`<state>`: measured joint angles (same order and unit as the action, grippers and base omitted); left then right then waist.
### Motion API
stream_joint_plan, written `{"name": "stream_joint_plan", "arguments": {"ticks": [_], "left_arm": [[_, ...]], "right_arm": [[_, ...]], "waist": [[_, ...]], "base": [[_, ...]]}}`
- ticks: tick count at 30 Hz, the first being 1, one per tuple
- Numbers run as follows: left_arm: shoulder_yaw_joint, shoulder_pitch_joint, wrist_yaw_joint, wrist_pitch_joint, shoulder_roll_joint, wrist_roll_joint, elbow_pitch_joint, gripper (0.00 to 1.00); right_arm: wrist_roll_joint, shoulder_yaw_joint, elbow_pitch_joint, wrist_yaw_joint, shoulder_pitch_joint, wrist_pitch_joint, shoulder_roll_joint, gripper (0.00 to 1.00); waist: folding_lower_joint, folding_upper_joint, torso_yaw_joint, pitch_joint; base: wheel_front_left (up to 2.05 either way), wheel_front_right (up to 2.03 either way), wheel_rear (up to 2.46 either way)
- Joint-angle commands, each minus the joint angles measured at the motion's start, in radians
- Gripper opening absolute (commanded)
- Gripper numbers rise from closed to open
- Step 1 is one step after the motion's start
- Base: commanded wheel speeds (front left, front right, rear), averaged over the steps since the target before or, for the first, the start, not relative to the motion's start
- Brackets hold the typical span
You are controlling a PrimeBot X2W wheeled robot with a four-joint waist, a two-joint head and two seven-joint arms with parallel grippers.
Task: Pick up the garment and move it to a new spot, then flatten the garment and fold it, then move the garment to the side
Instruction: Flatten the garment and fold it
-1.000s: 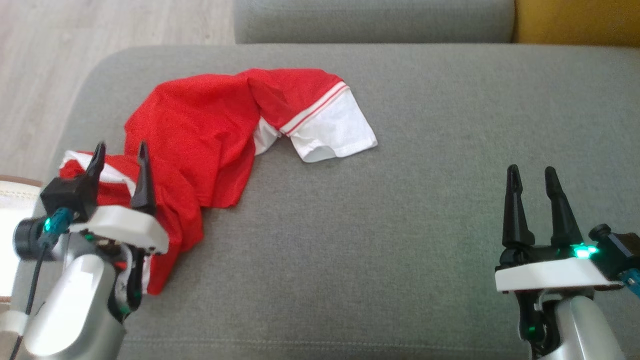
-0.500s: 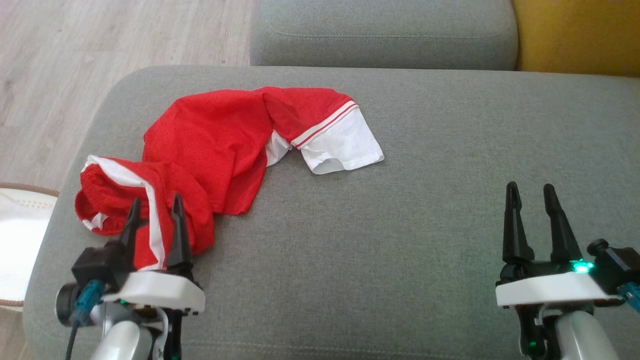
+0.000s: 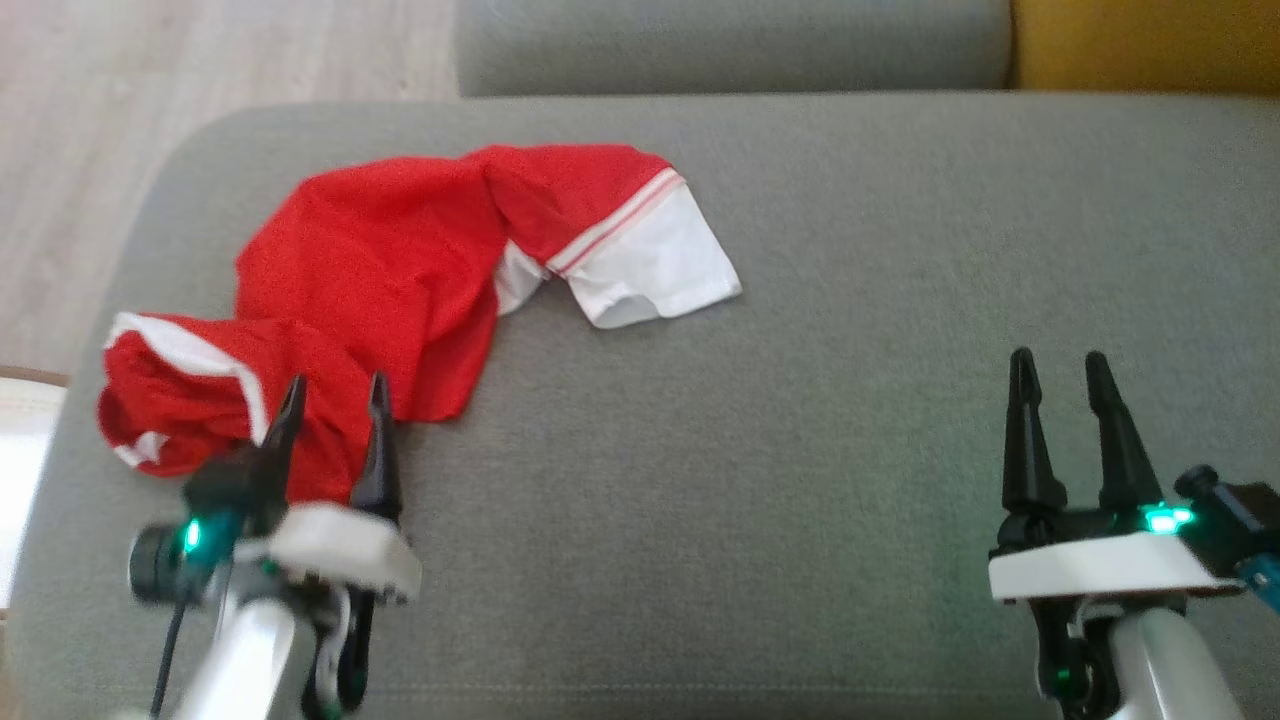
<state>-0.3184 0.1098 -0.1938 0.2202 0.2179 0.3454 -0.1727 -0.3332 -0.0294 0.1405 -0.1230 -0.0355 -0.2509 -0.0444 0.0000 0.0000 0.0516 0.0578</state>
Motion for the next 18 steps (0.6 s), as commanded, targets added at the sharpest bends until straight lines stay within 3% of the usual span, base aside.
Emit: {"name": "stream_joint_plan", "arguments": {"ticks": [1,11,18], "left_arm": [[0.032,0.083,0.003,-0.007,0.02,-0.01,0.026,1.0],[-0.009,0.473,0.076,-0.223,0.061,-0.042,-0.204,1.0],[-0.005,0.681,0.089,-0.316,0.077,-0.048,-0.416,1.0]], "right_arm": [[-0.001,-0.026,-0.039,-0.008,-0.047,-0.011,-0.006,1.0],[-0.012,-0.051,-0.082,-0.008,-0.113,-0.011,-0.006,1.0],[-0.028,-0.061,-0.094,-0.008,-0.138,-0.011,-0.006,1.0]], "waist": [[0.0,0.0,-0.025,0.03],[0.0,0.0,-0.152,0.21],[0.0,0.0,-0.209,0.277]], "base": [[0.0,0.0,0.0],[0.0,0.0,0.0],[0.0,0.0,0.0]]}}
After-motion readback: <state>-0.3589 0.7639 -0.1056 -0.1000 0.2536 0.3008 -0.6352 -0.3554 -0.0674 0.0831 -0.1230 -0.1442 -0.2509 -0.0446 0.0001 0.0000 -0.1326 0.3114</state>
